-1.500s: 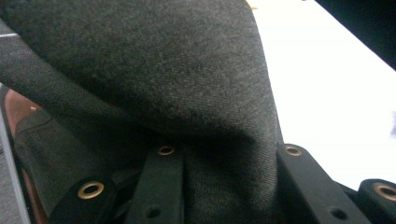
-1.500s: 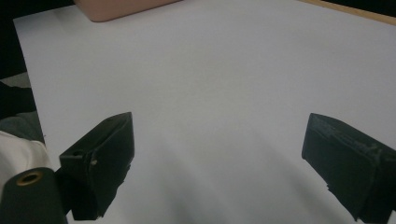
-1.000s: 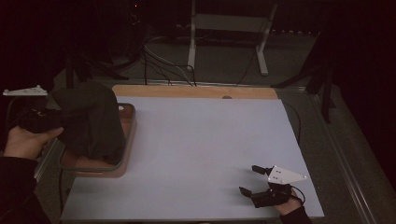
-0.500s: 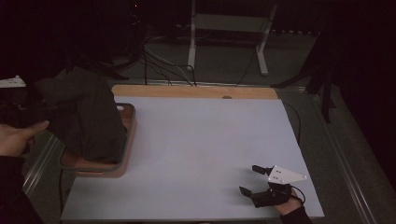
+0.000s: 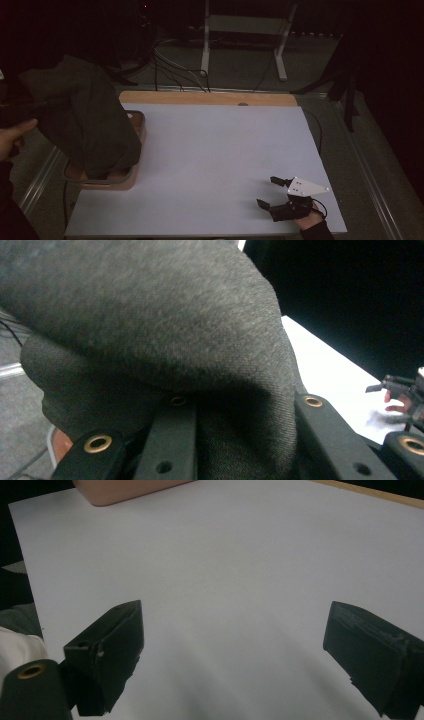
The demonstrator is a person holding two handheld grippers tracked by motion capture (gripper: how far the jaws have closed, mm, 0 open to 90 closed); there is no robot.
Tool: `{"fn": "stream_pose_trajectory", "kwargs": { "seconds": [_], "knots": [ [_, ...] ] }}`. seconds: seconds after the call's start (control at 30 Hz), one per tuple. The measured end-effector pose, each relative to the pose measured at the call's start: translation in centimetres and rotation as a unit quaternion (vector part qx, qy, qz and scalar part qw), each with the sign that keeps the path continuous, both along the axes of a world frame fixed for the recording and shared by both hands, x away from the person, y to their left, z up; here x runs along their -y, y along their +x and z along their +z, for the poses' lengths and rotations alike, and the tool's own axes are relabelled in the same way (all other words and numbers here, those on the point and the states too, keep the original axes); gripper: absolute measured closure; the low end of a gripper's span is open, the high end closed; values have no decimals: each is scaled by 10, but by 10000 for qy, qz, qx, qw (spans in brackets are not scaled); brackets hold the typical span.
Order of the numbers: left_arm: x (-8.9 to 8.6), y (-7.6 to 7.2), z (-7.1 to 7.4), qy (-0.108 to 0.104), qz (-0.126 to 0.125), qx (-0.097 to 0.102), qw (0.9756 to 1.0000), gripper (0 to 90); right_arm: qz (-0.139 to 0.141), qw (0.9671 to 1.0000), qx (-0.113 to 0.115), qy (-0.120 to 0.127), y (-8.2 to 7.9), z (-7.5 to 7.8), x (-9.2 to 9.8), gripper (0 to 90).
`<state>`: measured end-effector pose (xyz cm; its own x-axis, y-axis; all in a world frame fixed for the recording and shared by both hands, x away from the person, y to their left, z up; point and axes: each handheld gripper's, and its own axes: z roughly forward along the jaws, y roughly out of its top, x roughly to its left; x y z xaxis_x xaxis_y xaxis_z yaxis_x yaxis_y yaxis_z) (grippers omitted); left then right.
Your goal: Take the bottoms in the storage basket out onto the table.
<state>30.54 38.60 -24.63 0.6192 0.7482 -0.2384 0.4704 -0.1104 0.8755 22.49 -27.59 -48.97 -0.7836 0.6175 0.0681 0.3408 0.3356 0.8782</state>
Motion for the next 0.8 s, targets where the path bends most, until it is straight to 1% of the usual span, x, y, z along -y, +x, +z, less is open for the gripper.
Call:
{"fn": "stream_pose_trajectory", "kwargs": {
  "seconds": [0.1, 0.2, 0.23, 0.27, 0.33, 0.37, 0.4, 0.43, 0.47, 0.53, 0.57, 0.63, 0.8],
  "knots": [
    [0, -1, 10, -34, -5, 120, 9999, 747, 1, 10000, -6, -14, 0, 0, 0, 94],
    [1, -1, 18, -39, -29, 192, 9998, 747, -10, 10000, -7, 5, 0, 0, 0, 94],
    [2, 0, 21, -54, -72, 213, 9997, 746, -16, 10000, -9, 1, 0, 0, 1, 94],
    [2, 0, 24, -57, -57, 235, 9997, 747, -16, 10000, -16, 6, 0, 0, 1, 94],
    [4, 1, 28, -59, -116, 274, 9995, 747, -14, 10000, -12, -6, 0, 0, 0, 94],
    [4, 1, 31, -111, -85, 280, 9995, 747, -12, 10000, -11, -6, 1, -1, 0, 94],
    [5, 2, 34, -116, -127, 295, 9994, 747, -9, 10000, -15, -8, 1, -1, 0, 94],
    [7, 2, 36, -96, -109, 347, 9993, 747, -6, 10000, -14, -8, 1, -1, 0, 94],
    [8, 2, 39, -108, -116, 350, 9993, 747, -5, 10000, -16, -10, 1, -1, 0, 94],
    [11, 2, 44, -115, -126, 418, 9990, 746, -12, 10000, -16, -3, 1, -1, 0, 94],
    [13, 2, 48, -128, -176, 437, 9988, 747, -13, 10000, -16, 0, 1, -1, 1, 94],
    [16, 2, 53, -143, -183, 501, 9985, 747, -20, 10000, -12, 7, 1, 0, 1, 94],
    [25, 2, 67, -191, -290, 645, 9973, 746, -19, 10000, -7, 5, 0, 0, 1, 94]
  ]
}}
